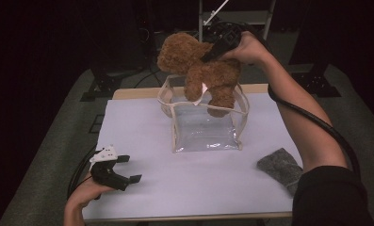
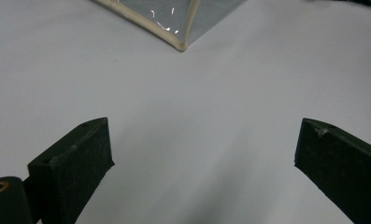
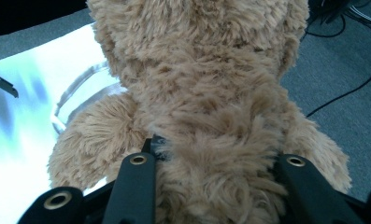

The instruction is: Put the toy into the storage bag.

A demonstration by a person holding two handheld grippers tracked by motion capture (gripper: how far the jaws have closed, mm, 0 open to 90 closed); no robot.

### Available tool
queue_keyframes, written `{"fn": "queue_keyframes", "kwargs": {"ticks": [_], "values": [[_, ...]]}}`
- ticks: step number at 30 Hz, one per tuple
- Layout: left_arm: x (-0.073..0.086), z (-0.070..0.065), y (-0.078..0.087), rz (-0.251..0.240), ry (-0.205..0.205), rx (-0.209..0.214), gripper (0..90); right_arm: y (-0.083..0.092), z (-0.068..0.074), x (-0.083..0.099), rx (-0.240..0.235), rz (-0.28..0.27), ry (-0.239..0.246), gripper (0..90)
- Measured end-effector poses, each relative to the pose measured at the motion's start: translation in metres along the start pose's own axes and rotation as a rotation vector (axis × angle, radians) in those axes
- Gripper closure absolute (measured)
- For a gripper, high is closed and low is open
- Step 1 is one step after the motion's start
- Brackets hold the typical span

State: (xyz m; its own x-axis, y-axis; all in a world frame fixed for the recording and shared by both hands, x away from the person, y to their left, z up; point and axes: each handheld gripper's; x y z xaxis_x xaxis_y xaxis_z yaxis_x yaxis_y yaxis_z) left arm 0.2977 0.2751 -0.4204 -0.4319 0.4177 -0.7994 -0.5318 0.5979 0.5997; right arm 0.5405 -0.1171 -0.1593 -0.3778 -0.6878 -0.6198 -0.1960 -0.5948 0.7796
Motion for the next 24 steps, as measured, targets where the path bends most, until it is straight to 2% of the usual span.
{"fn": "queue_keyframes", "kwargs": {"ticks": [6, 15, 24], "values": [[0.001, 0.0, -0.001, 0.001, 0.0, 0.002, 3.3, -0.004, 0.0, 0.004, 0.007, 0.013, -0.005, 62.6], [0.0, -0.001, -0.002, 0.008, -0.005, 0.008, 3.3, -0.02, 0.007, 0.02, -0.029, 0.054, 0.018, 62.6], [0.0, -0.002, -0.003, 0.007, -0.007, 0.008, 3.3, -0.029, 0.013, 0.036, -0.067, 0.06, 0.024, 62.4]]}}
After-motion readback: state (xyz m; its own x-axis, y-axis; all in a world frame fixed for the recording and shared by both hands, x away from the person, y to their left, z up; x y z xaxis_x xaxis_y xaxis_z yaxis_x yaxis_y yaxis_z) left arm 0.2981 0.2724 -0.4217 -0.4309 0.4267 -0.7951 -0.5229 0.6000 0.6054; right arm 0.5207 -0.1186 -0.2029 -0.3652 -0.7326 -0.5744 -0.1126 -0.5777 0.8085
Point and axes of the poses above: each handheld gripper's, and its own axes: y roughly backward along the jaws, x roughly out of its underside, z roughly to its left, and after that the axes turned 9 degrees about -x, right-handed
